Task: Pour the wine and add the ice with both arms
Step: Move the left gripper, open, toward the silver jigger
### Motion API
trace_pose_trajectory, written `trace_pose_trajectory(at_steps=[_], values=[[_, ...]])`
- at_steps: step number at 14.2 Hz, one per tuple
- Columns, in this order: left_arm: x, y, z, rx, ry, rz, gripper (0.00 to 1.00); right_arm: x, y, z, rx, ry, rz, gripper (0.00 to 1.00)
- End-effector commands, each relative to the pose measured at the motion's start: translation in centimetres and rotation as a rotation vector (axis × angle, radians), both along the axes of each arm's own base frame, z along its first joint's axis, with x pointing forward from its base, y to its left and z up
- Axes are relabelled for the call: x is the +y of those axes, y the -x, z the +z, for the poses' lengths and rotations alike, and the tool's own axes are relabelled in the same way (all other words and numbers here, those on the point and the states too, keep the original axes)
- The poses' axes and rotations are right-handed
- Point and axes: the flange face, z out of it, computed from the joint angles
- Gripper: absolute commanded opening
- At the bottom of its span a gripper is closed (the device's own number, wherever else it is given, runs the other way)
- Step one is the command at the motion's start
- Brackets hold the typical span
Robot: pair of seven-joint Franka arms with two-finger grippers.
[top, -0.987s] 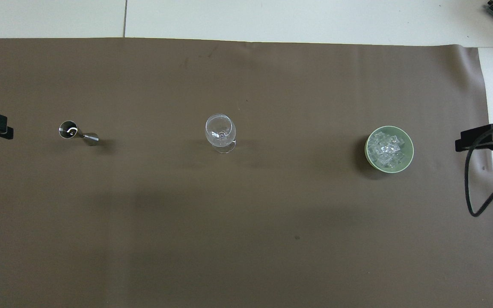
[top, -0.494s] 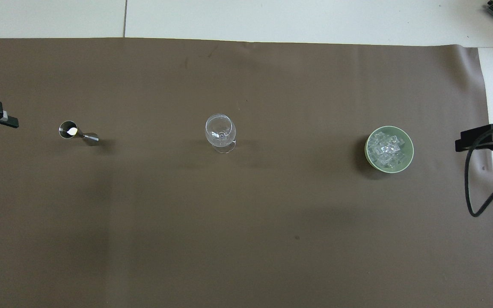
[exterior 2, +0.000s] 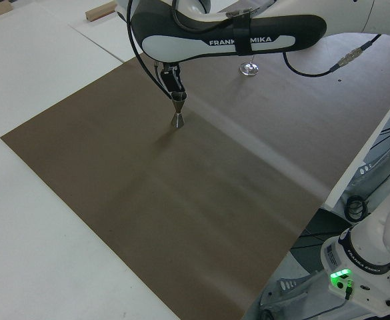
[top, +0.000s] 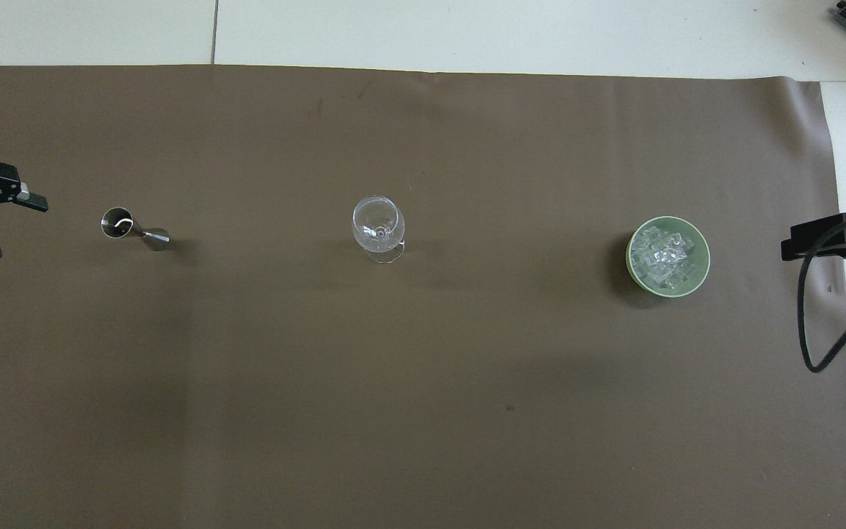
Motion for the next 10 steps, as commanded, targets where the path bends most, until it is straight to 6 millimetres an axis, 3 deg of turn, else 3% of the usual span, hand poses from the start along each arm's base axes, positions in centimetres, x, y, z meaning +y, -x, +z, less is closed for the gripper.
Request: trace_pose_trajectory(at_steps=[1, 3, 10], values=[[0.2, -0.4, -1.1, 0.041, 0.033, 0.096, 1.0, -0.3, 0.4, 0.4, 0.001, -0.004, 0.018, 1.0], [-0.1, -0.8, -2.1, 0.071, 0.071, 0.141, 1.0, -0.3, 0.4, 0.4, 0.001, -0.004, 0.018, 1.0], [2.4, -0.8, -6.2, 0.144, 0.164, 0.272, 1.0, -0.3, 0.4, 0.4, 0.001, -0.004, 0.018, 1.0]])
